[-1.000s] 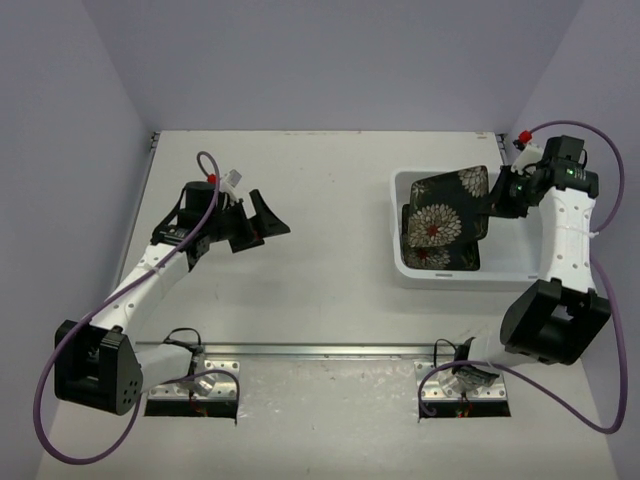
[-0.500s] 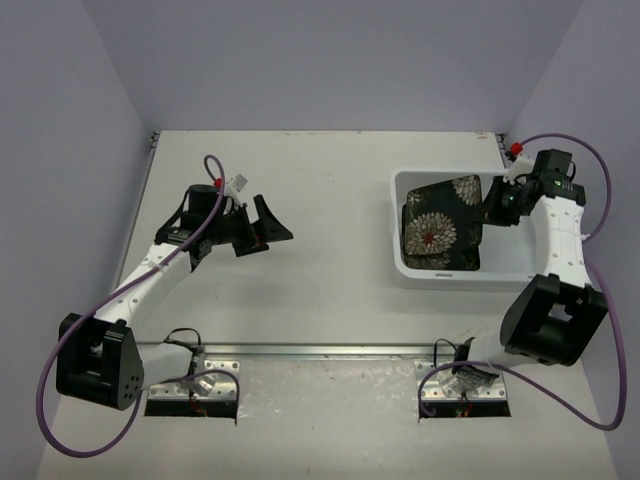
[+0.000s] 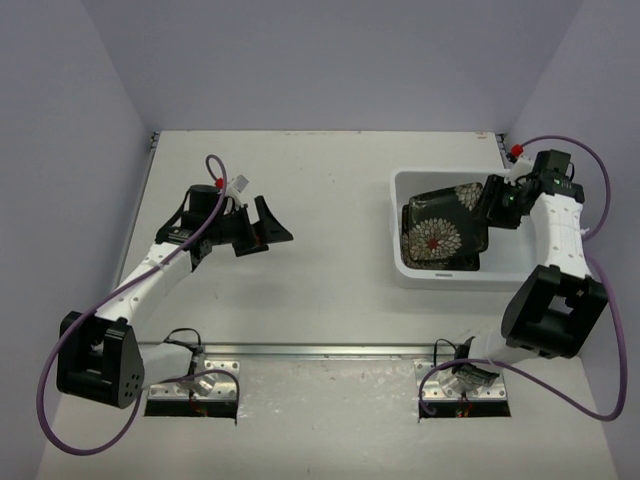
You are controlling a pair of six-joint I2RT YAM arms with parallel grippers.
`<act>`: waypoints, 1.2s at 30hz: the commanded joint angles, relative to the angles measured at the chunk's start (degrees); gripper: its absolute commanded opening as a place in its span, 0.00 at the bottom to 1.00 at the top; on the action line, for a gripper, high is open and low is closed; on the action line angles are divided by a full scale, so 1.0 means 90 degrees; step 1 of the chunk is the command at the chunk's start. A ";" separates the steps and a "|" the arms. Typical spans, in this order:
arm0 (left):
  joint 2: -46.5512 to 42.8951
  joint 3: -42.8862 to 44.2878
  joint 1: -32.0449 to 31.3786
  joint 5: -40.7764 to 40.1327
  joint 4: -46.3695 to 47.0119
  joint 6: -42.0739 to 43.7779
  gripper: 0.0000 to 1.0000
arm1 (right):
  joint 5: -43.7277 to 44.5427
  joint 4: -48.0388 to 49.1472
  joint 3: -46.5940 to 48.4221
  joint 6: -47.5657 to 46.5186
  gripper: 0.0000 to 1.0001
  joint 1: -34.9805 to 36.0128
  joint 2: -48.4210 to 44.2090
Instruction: Place the plates into the plastic bin on the countertop
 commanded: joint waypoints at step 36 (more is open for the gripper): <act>0.1596 0.5183 -0.0168 -0.4804 -0.2217 0.1919 1.00 | 0.1130 -0.0558 0.0836 0.1601 0.99 0.1881 -0.2496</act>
